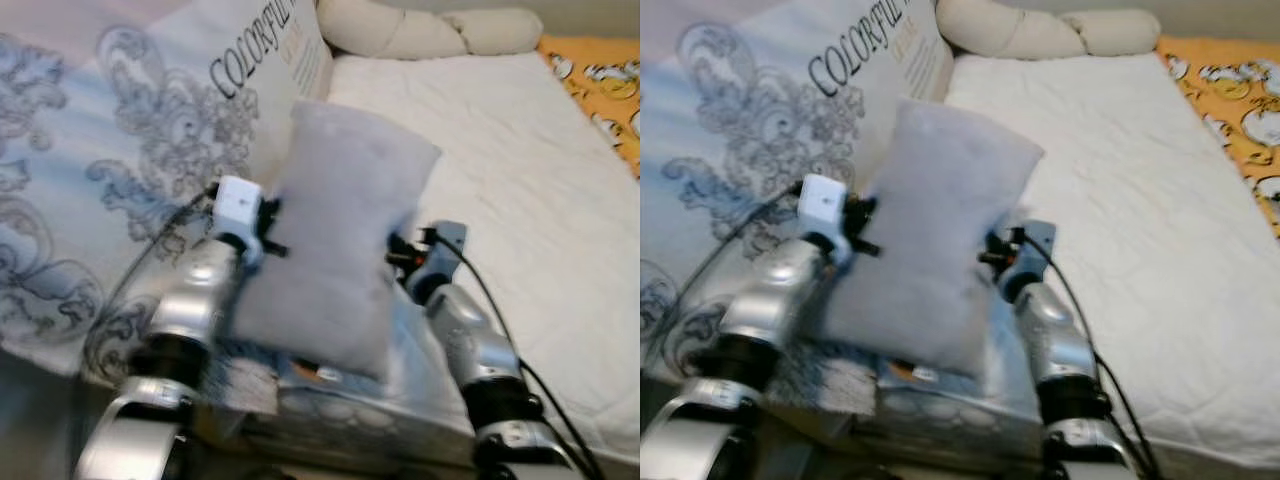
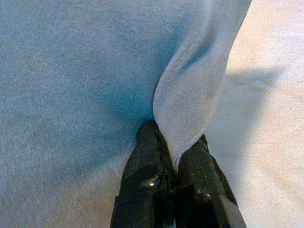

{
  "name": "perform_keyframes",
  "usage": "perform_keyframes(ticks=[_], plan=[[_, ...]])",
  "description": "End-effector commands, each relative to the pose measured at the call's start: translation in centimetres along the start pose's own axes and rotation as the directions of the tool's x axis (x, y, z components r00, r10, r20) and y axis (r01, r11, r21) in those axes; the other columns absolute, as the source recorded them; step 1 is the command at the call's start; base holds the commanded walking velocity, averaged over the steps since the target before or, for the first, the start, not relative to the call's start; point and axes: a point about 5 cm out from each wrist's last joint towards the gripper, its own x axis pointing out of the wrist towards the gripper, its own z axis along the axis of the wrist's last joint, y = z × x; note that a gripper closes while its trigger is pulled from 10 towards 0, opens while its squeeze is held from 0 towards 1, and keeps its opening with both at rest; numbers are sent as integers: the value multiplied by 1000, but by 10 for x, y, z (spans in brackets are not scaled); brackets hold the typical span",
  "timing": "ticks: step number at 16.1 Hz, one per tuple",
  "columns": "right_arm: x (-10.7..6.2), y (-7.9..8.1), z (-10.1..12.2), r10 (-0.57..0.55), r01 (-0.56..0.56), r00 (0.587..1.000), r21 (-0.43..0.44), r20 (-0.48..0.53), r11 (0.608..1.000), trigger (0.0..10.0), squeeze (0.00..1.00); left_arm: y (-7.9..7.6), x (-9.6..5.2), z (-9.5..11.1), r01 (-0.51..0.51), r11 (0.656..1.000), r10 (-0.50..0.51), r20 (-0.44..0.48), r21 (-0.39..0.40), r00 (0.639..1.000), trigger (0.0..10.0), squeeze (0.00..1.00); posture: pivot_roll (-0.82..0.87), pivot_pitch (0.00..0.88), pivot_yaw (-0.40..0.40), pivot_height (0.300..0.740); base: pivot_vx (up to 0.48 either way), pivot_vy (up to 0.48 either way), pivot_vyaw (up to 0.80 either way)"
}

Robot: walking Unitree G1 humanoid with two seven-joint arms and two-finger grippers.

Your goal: Clean up the room

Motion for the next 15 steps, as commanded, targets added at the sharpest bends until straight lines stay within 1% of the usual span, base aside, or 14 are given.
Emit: perform_keyframes(ticks=[1, 3, 6, 7, 8, 9, 10, 11, 12, 13, 15], plan=[[2, 3, 9, 11, -10, 999, -3, 38, 1000, 10000, 0, 9, -1, 8, -21, 1000, 20, 30, 23, 999, 10000, 0, -12, 0, 62, 740, 315, 0, 0], [1, 2, 8, 9, -9, 999, 2, 35, 1000, 10000, 0, 8, 0, 7, -19, 1000, 18, 28, 9, 999, 10000, 0, -21, 0, 60, 740, 317, 0, -800], [-2, -4, 11, -13, 12, 999, 5, 38, 1000, 10000, 0, 4, 3, 6, -5, 1000, 5, 24, 2, 1000, 10000, 0, -38, 0, 56, 740, 317, 0, 0], [-3, -8, 10, -29, 29, 999, 17, 32, 999, 10000, 0, 2, 4, 5, 2, 1000, -2, 18, 5, 1000, 10000, 0, -42, 0, 52, 740, 307, 0, 0], [-6, -15, 9, -68, 66, 997, 53, 32, 996, 10000, 0, -1, 6, 3, 11, 1000, -11, 5, 17, 1000, 10000, 0, -44, 0, 48, 740, 0, 0, 0], [-7, -21, 9, -113, 110, 993, 74, 37, 991, 10000, 1000, -3, 7, 1, 10, 999, -10, -8, 41, 1000, 10000, 0, -45, 0, 45, 740, 0, 0, 0], [-8, -23, 9, -125, 122, 991, 77, 39, 990, 10000, 1000, -3, 8, 1, 8, 999, -8, -12, 48, 1000, 10000, 0, -45, 0, 45, 740, 0, 0, 0], [-10, -32, 9, -184, 181, 982, 65, 41, 981, 10000, 1000, -2, 11, 3, -8, 997, 9, -10, 72, 1000, 10000, 0, -45, 0, 40, 740, 0, 0, 0], [-10, -35, 9, -207, 205, 977, 45, 43, 978, 10000, 1000, -2, 12, 4, -13, 997, 13, -7, 81, 1000, 10000, 0, -46, 0, 40, 740, 0, 0, 0], [-11, -39, 10, -222, 220, 973, 38, 55, 975, 10000, 1000, 2, 16, 9, -19, 994, 20, -6, 104, 1000, 10000, 0, -48, 0, 40, 740, 0, 0, 0], [-12, -40, 11, -218, 218, 974, 21, 53, 976, 10000, 1000, 8, 22, 16, -42, 988, 44, -11, 150, 999, 10000, 0, -53, 0, 42, 740, 0, 0, 0]])
